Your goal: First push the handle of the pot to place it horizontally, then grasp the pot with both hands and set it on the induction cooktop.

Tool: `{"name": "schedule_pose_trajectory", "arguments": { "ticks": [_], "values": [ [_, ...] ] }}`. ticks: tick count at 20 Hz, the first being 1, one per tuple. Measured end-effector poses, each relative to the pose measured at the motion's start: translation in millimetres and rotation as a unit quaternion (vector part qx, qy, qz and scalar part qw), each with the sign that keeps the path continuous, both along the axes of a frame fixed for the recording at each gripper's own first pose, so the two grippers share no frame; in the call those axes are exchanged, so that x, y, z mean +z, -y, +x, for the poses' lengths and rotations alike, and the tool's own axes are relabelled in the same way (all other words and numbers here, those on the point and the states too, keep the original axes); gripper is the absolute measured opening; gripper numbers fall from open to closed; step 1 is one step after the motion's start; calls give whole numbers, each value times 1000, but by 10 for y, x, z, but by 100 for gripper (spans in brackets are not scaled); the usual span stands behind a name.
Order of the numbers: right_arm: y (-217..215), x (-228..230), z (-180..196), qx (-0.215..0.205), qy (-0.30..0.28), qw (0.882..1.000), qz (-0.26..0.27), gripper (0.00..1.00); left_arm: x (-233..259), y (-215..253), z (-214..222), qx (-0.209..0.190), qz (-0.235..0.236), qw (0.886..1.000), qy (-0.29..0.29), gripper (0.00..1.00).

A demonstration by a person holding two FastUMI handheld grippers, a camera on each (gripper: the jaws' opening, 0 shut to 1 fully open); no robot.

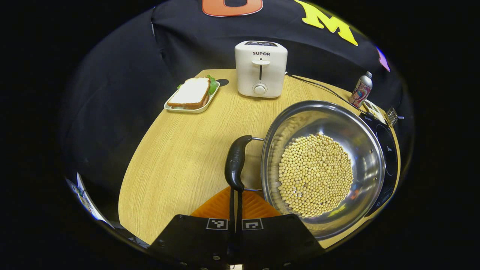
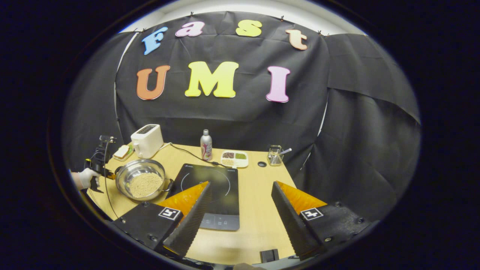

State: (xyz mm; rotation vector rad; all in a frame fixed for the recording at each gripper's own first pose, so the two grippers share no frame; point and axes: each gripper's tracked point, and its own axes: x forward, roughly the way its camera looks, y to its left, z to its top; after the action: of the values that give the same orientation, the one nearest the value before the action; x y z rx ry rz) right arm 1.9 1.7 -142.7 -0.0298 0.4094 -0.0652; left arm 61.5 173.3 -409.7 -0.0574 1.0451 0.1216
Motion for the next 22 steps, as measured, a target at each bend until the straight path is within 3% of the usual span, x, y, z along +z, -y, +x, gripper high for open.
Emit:
{"name": "schedule_pose_trajectory", "arguments": {
  "ticks": [9, 12, 13, 14, 17, 18, 19, 20, 21, 22],
  "values": [
    [-213, -51, 57, 24, -4, 1000, -3, 100, 102, -80, -3, -18, 23, 999, 18, 0],
    [-340, -119, 102, 37, -8, 999, 1, 100, 313, -124, -84, -32, 31, 998, 51, 0],
    [-417, -181, 126, 43, -14, 999, 4, 100, 415, -97, -108, -42, 26, 997, 64, 6],
    [-501, -247, 151, 52, -23, 998, 7, 100, 499, -101, -151, -46, 25, 996, 73, 3],
    [-778, -413, 238, 85, -39, 996, 8, 100, 726, -131, -138, -48, 28, 993, 103, 56],
    [-881, -468, 290, 97, -43, 994, 11, 100, 761, -125, -107, -49, 24, 992, 113, 68],
    [-1002, -532, 338, 108, -51, 993, 17, 100, 802, -102, -89, -49, 16, 992, 116, 66],
    [-1111, -598, 409, 116, -58, 991, 24, 100, 827, -88, -22, -51, 10, 991, 123, 73],
    [-1231, -655, 481, 125, -66, 990, 31, 100, 839, -75, 25, -53, 9, 990, 127, 98],
    [-1376, -703, 564, 134, -72, 988, 39, 100, 814, -74, 54, -57, 9, 991, 123, 97]
  ]
}}
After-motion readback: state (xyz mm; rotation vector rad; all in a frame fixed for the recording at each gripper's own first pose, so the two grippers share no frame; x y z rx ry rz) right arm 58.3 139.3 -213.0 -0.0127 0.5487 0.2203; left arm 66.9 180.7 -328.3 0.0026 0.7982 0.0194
